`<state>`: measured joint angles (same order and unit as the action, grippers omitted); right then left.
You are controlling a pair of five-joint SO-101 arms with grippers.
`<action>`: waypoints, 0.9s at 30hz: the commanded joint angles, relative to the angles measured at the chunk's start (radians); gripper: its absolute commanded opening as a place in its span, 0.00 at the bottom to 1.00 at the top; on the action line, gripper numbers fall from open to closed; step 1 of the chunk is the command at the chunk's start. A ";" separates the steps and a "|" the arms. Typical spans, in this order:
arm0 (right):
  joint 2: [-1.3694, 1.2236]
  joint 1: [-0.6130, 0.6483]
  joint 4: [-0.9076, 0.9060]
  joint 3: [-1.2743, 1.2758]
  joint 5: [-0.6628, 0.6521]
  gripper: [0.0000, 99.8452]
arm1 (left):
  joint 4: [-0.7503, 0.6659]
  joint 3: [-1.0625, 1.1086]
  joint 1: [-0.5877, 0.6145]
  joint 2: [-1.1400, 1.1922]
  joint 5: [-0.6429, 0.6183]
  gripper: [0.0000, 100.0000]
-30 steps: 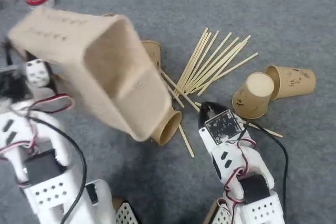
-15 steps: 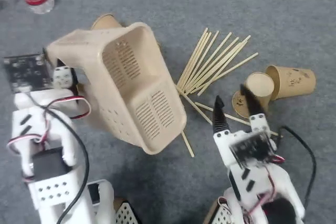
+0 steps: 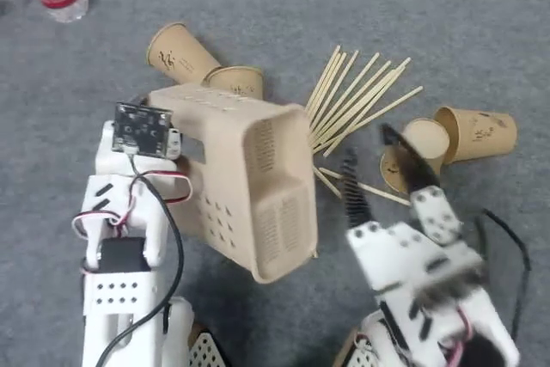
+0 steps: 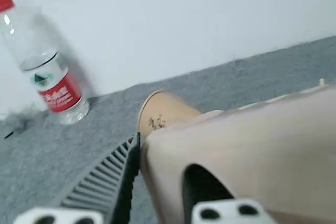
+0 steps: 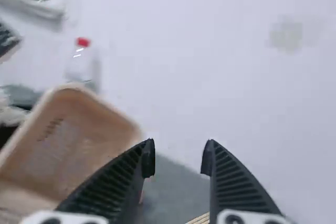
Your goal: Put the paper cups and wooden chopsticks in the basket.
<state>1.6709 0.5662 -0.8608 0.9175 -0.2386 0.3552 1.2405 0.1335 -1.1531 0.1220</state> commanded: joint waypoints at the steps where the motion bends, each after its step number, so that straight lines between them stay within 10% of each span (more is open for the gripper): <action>1: -0.142 0.062 -0.021 -0.071 0.018 0.22 | -0.046 -0.027 -0.083 -0.014 0.008 0.01; 19: -0.479 -0.036 0.119 -0.057 0.017 0.21 | -0.043 -0.070 -0.103 -0.014 0.000 0.01; 27: -0.668 -0.068 0.159 -0.058 0.011 0.02 | -0.043 -0.102 -0.103 -0.014 0.000 0.01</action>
<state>1.0817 0.5278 -0.7181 0.8562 -0.2263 0.3429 1.2421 0.0445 -1.1485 0.1220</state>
